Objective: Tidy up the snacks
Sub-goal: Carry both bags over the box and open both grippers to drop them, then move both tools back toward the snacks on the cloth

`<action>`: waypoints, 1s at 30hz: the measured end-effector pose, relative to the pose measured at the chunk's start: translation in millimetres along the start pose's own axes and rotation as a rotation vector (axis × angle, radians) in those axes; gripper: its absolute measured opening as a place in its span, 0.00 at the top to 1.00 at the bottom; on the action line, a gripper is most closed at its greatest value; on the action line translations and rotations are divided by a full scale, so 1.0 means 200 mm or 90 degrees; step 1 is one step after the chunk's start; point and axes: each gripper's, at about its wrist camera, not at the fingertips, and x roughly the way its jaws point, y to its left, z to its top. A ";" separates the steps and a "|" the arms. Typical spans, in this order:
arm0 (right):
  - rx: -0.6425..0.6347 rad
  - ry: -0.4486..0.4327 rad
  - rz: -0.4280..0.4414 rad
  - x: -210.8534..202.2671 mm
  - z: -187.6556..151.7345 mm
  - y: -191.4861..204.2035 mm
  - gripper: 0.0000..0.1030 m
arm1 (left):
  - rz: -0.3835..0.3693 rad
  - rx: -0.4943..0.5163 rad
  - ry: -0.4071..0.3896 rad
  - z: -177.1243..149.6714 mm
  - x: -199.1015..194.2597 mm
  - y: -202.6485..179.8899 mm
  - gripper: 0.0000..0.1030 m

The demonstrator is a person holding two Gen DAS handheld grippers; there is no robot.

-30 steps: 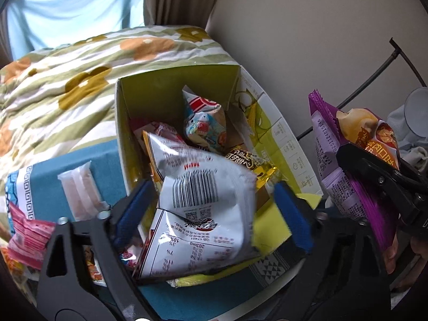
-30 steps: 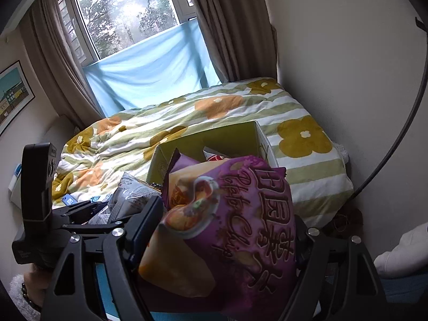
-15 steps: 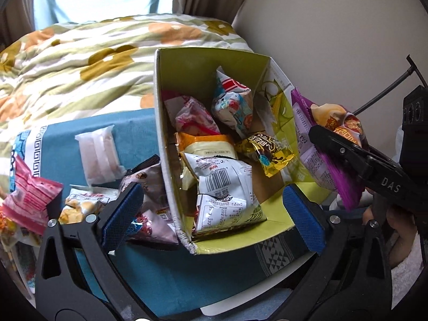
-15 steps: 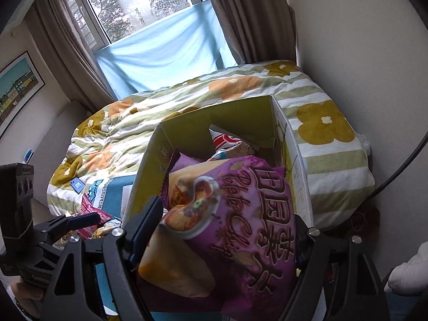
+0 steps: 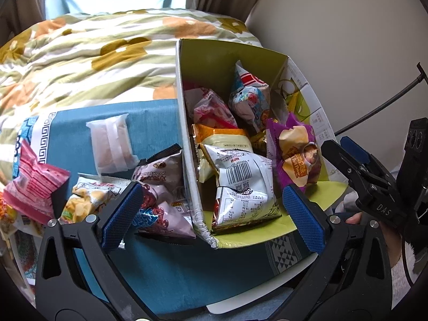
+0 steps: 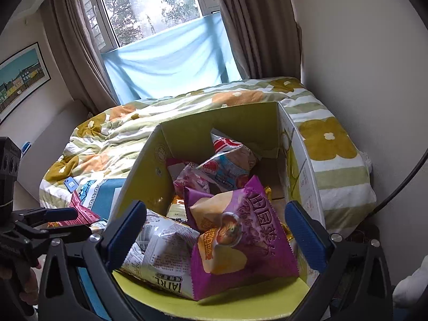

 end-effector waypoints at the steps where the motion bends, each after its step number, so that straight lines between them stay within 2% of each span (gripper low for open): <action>1: 0.003 -0.001 0.000 -0.01 -0.01 -0.01 0.00 | 0.000 -0.001 0.001 -0.01 0.00 0.00 0.00; 7: -0.004 0.025 -0.004 -0.02 -0.04 -0.02 0.00 | 0.003 0.002 -0.010 -0.02 -0.03 -0.04 0.00; 14: -0.017 0.004 -0.001 -0.14 0.01 0.03 0.00 | 0.018 0.015 -0.066 -0.01 -0.19 -0.10 0.00; 22: -0.053 0.000 -0.005 -0.31 0.10 0.18 0.00 | 0.069 -0.004 -0.133 -0.07 -0.48 -0.08 0.00; 30: -0.111 -0.014 0.019 -0.38 0.11 0.38 0.00 | 0.137 -0.054 -0.171 -0.26 -0.70 0.10 0.00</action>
